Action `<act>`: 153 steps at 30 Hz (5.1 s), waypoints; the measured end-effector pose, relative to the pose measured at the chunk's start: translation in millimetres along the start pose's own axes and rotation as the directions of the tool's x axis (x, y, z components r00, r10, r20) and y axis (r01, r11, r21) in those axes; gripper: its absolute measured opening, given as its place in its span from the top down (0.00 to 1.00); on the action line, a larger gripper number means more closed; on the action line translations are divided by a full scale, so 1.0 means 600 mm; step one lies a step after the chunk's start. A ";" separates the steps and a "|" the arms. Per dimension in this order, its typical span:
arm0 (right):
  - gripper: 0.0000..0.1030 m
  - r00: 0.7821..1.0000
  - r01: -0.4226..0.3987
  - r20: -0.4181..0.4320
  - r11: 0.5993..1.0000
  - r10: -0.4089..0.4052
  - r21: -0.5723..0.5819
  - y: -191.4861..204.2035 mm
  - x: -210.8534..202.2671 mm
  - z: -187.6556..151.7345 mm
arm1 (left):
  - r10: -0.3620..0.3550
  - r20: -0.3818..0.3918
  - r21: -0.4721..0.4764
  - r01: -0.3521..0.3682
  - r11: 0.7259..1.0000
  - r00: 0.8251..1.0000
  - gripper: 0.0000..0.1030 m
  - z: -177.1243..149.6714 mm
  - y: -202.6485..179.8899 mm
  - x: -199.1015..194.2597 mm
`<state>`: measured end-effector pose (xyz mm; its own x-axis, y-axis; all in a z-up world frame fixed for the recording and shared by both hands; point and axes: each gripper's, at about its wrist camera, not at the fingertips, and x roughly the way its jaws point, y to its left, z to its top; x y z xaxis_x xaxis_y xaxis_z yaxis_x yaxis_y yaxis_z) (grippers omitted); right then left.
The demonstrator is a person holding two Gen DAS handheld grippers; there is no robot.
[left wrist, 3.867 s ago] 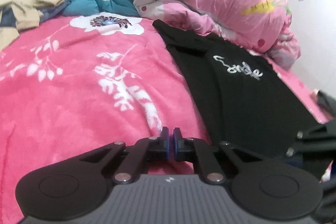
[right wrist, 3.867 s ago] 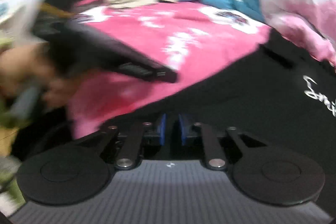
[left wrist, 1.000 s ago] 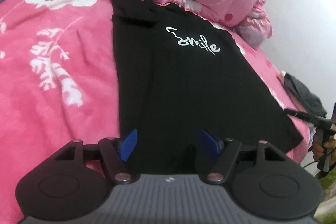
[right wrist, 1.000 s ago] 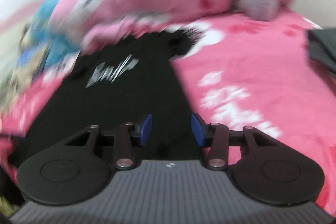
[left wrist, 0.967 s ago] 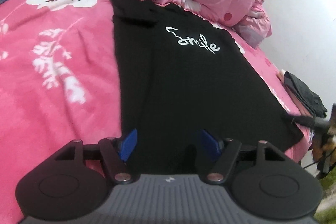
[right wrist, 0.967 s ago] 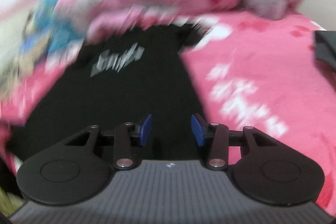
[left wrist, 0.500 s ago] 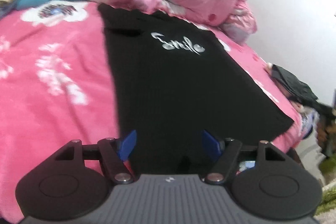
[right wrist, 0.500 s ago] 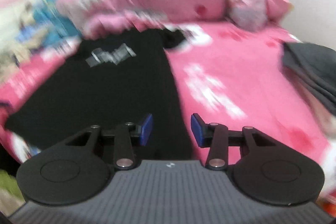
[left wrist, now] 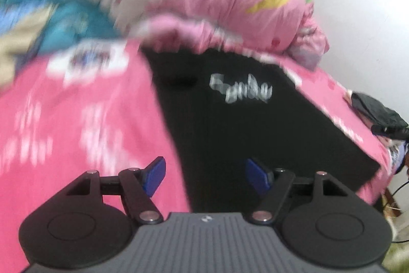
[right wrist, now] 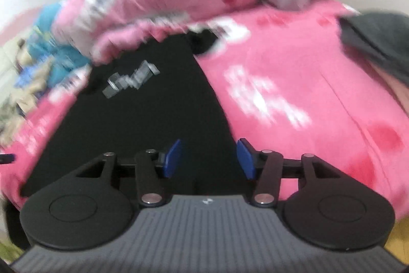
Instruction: Fold clothes
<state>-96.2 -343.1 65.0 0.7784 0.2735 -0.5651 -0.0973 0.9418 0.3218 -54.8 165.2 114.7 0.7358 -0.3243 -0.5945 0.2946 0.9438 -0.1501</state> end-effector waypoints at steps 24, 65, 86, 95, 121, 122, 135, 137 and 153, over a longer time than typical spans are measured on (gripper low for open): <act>0.51 0.887 -0.347 -0.320 0.938 0.334 0.017 0.362 0.735 0.304 | 0.195 0.047 0.455 -0.195 0.869 0.980 0.60 0.109 -0.021 0.410; 0.98 0.806 -0.521 -0.426 0.833 0.411 -0.183 0.732 0.868 0.242 | 0.367 0.266 -0.790 -0.017 0.613 0.891 0.91 -0.011 0.325 0.194; 0.93 0.828 -0.516 -0.360 0.836 0.431 -0.187 0.644 0.760 0.277 | 0.215 0.232 -0.739 0.029 0.673 0.949 0.94 -0.004 0.327 0.246; 0.92 0.861 -0.451 -0.358 0.868 0.362 -0.208 0.623 0.755 0.266 | 0.367 0.285 -0.782 -0.007 0.623 0.886 1.00 -0.012 0.340 0.189; 0.93 0.864 -0.387 -0.478 0.813 0.156 -0.435 0.789 0.863 0.185 | 0.242 0.210 -0.716 -0.019 0.698 0.947 0.95 0.006 0.334 0.252; 0.96 0.864 -0.389 -0.477 0.817 0.163 -0.425 0.785 0.861 0.188 | 0.247 0.222 -0.713 -0.015 0.701 0.943 0.95 0.008 0.332 0.245; 0.98 0.846 -0.488 -0.452 0.753 0.284 -0.440 0.828 0.832 0.182 | 0.274 0.266 -0.715 -0.001 0.699 0.924 0.95 0.010 0.339 0.191; 0.98 0.838 -0.502 -0.463 0.743 0.290 -0.443 0.836 0.841 0.172 | 0.271 0.237 -0.729 -0.014 0.685 0.933 0.95 0.006 0.346 0.196; 0.76 0.794 -0.577 -0.347 0.798 0.499 -0.172 0.693 0.771 0.294 | 0.310 0.231 -0.784 -0.012 0.621 0.922 0.90 -0.004 0.369 0.185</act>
<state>332.8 140.6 71.7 0.3545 0.7553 -0.5513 -0.6333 0.6277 0.4527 90.6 338.2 13.5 0.9109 -0.0213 -0.4122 -0.3041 0.6405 -0.7052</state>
